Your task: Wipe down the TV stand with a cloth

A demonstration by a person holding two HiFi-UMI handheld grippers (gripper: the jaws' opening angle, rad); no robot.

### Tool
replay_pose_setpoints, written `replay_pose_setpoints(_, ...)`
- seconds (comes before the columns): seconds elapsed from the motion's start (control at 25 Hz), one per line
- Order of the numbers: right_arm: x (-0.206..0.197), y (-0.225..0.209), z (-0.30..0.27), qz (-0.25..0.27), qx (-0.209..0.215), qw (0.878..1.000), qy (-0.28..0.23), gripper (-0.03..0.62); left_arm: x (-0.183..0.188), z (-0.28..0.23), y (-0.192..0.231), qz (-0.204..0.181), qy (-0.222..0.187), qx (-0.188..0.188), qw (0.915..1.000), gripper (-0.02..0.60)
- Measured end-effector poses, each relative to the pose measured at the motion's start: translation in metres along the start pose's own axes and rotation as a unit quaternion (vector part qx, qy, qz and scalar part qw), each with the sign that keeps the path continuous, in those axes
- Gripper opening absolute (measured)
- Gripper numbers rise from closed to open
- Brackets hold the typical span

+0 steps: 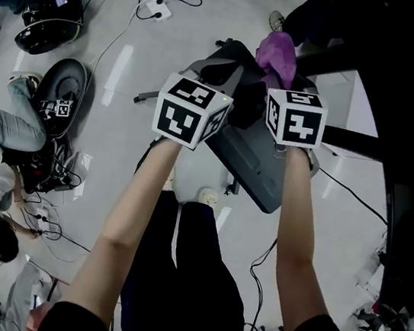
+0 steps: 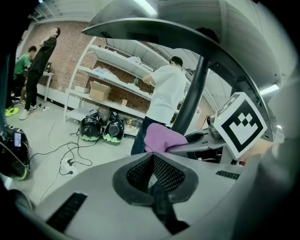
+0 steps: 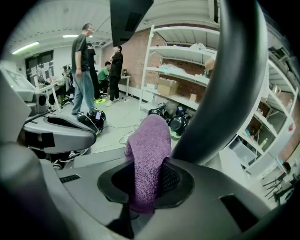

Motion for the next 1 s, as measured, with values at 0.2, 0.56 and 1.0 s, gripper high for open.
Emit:
replay_pose_setpoints(0.2,0.025,0.01,0.031,0.012,0.001,0.999,-0.046,0.089,0.022,0.013,-0.014,0.001,-0.018,0.002,0.9998,0.005)
replay_pose_setpoints(0.56,0.075,-0.007,0.106,0.026,-0.063,0.984,-0.162,0.089,0.055,0.022,-0.056,-0.014,-0.046,-0.014,0.9988,0.005)
replay_pose_setpoints(1.0,0.1,-0.056,0.163,-0.005,-0.159,0.946,-0.281,0.089,0.096,0.022,-0.089,-0.004,-0.092,-0.042,0.9948,0.005)
Point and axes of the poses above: the fingertips, and each gripper's own axes: z backward along the fingers, y to its left, x out of its top, the point moved 1 cm from there along z, backward along the fingers, and after that the axes turned 12 degrees about -y, right-handed, at the moved point
